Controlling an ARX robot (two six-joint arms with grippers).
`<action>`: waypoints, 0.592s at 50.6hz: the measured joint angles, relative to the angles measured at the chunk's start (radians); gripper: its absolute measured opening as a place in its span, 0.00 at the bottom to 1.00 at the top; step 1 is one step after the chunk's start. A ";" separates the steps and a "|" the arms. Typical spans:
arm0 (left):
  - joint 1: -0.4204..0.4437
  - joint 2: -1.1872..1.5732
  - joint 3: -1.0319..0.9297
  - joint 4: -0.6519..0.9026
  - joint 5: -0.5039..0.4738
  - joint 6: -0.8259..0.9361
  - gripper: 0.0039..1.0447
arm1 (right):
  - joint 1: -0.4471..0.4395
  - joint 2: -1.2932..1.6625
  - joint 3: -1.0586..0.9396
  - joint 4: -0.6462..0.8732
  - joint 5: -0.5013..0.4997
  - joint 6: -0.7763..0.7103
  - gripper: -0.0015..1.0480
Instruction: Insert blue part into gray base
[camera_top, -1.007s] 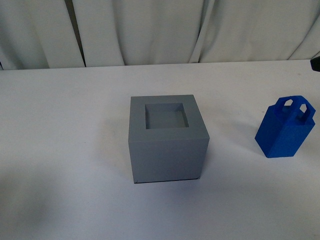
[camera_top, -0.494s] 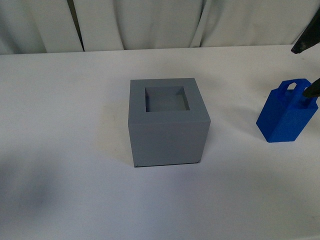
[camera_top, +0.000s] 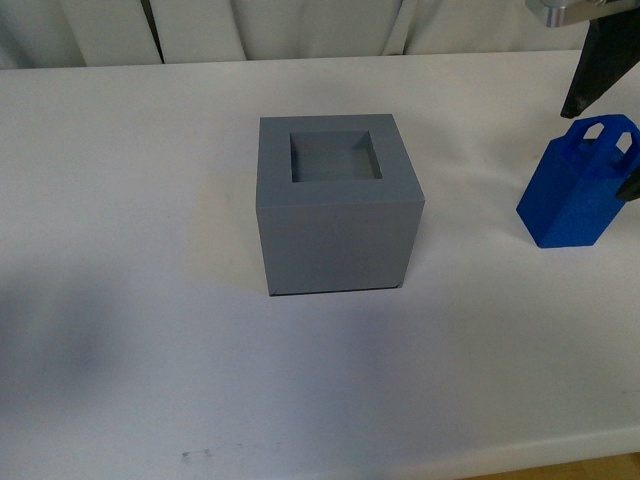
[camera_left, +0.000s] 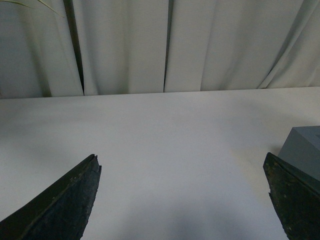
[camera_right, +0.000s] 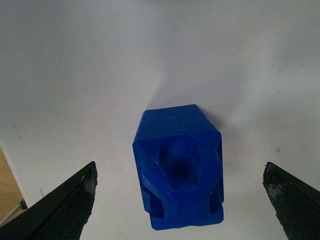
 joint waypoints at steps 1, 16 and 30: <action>0.000 0.000 0.000 0.000 0.000 0.000 0.94 | 0.000 0.002 0.000 0.001 0.004 -0.002 0.93; 0.000 0.000 0.000 0.000 0.000 0.000 0.94 | 0.007 0.033 0.000 0.021 0.026 -0.010 0.93; 0.000 0.000 0.000 0.000 0.000 0.000 0.94 | 0.012 0.050 0.000 0.032 0.043 -0.013 0.93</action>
